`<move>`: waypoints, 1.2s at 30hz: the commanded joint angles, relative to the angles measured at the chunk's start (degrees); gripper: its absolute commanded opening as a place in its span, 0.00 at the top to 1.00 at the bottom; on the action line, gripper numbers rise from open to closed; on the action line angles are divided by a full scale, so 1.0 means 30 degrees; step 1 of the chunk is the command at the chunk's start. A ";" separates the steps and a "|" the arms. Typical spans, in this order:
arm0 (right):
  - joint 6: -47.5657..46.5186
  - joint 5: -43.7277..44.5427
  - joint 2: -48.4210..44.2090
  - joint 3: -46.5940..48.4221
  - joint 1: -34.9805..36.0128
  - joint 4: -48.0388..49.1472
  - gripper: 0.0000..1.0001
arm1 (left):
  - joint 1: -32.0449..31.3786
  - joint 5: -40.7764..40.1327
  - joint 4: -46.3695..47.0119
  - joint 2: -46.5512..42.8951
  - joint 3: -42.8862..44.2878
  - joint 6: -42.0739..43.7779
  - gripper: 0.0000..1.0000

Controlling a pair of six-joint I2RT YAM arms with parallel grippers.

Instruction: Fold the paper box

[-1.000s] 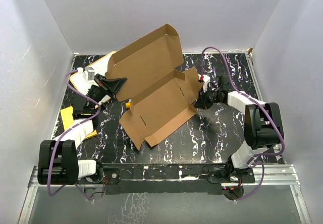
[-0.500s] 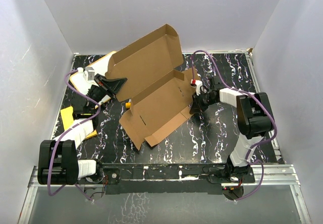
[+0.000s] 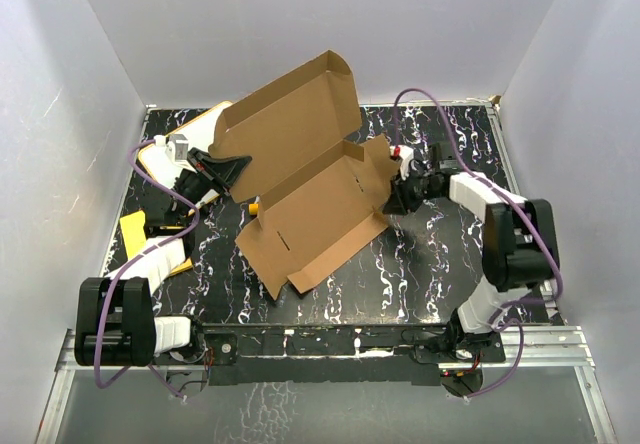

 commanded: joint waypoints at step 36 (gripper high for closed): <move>-0.0596 -0.6105 0.1014 0.3015 -0.4940 0.8843 0.01 | 0.0016 0.2197 0.5492 0.2159 0.2270 -0.3195 1.00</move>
